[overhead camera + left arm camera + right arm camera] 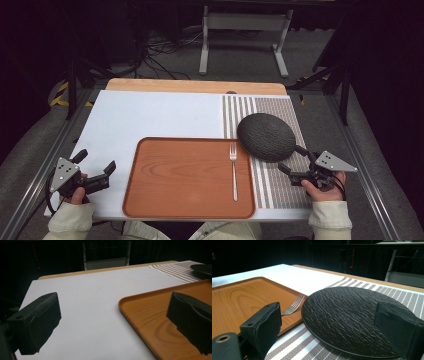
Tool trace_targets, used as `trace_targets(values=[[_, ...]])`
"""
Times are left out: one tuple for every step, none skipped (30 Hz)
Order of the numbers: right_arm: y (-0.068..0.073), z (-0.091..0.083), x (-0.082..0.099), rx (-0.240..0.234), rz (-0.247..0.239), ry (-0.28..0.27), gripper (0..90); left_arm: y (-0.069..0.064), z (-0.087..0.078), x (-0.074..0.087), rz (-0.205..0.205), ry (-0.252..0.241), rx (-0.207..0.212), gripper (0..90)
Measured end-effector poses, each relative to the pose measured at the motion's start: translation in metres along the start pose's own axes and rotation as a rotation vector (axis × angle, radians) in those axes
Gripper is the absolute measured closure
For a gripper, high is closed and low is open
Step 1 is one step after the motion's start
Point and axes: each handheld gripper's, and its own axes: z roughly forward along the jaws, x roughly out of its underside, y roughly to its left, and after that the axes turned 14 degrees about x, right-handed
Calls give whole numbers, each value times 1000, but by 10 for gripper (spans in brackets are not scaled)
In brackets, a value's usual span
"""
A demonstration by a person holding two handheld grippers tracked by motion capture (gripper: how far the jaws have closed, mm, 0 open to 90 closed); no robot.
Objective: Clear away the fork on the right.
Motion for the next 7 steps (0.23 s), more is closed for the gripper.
trace_targets(values=[[0, 0, 0, 2, -1, -3, 84, 0, 0, 0, 0, 0, 0, 0], [0, 0, 0, 0, 1, -4, 84, 0, 0, 0, 0, 0, 0, 0], [0, 0, -1, 0, 2, -5, 84, 0, 0, 0, -4, -2, -1, 0], [1, 0, -1, 0, 1, -6, 84, 0, 0, 0, -5, -6, -1, 0], [1, 0, -1, 0, 1, -6, 84, 0, 0, 0, -5, -6, -1, 0], [1, 0, -2, -1, 3, -10, 84, 0, 0, 0, -5, -6, 0, 0], [1, 0, -2, -1, 3, -10, 84, 0, 0, 0, -5, -6, 0, 0]])
